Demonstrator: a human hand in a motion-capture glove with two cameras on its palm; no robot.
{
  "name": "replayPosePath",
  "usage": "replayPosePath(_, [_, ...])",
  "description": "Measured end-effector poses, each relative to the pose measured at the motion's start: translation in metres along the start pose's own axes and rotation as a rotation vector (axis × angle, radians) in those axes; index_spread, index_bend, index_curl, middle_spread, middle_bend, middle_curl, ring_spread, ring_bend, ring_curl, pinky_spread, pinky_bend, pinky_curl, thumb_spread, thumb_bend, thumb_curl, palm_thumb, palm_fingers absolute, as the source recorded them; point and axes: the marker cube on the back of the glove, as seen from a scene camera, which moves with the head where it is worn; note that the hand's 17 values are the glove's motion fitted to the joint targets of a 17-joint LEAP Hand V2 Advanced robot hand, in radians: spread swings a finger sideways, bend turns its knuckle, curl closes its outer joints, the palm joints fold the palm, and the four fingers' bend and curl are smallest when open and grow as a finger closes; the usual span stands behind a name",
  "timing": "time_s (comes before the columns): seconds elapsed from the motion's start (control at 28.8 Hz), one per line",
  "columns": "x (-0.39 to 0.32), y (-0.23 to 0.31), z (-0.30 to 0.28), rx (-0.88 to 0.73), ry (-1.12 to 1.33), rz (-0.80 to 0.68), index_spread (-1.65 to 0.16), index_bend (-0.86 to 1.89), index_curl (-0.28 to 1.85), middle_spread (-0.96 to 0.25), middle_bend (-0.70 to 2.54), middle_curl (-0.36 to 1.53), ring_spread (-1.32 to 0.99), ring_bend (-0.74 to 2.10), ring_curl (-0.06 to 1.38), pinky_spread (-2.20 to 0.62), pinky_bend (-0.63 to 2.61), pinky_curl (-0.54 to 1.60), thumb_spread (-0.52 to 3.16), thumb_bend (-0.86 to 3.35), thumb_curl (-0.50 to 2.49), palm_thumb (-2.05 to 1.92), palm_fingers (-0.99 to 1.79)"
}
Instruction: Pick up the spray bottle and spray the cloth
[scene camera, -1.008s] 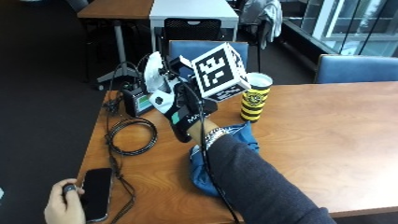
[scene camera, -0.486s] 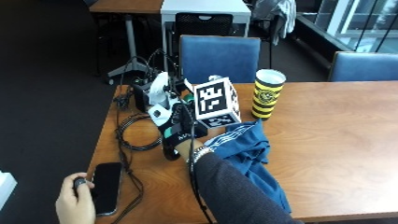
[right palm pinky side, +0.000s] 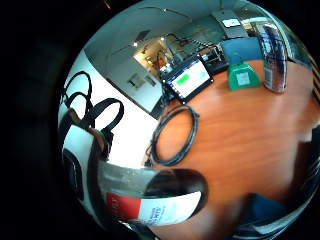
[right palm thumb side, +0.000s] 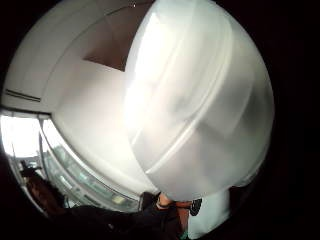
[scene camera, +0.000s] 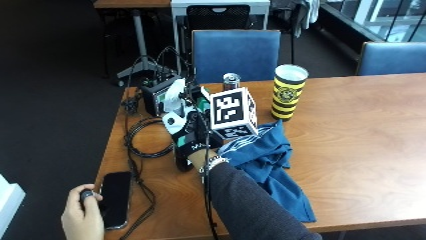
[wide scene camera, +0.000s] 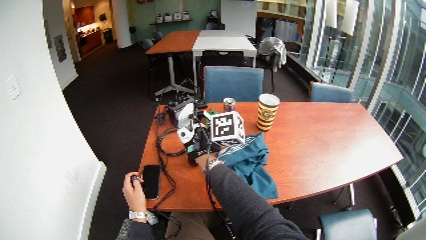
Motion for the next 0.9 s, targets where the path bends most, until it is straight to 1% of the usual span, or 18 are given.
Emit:
replayPosePath(0.24, [-0.008,-0.019,-0.019,0.113,-0.032,-0.054,-0.29,0.20,0.63,-0.20,0.58,0.62,-0.20,0.76,0.50,-0.31,0.57,0.42,0.77,-0.02,0.74,0.93,1.35])
replayPosePath(0.56, [-0.024,-0.039,-0.032,0.167,0.004,-0.128,-0.29,0.21,0.63,-0.20,0.58,0.61,-0.21,0.76,0.50,-0.33,0.56,0.41,0.75,-0.03,0.74,0.93,1.36])
replayPosePath(0.73, [-0.014,-0.039,-0.039,0.191,0.022,-0.108,-0.29,0.21,0.63,-0.21,0.58,0.61,-0.22,0.76,0.49,-0.33,0.54,0.41,0.73,-0.03,0.75,0.92,1.36])
replayPosePath(0.9, [-0.003,-0.032,-0.036,0.183,-0.002,-0.033,-0.29,0.22,0.63,-0.21,0.58,0.60,-0.22,0.75,0.49,-0.34,0.52,0.40,0.72,-0.03,0.75,0.92,1.37])
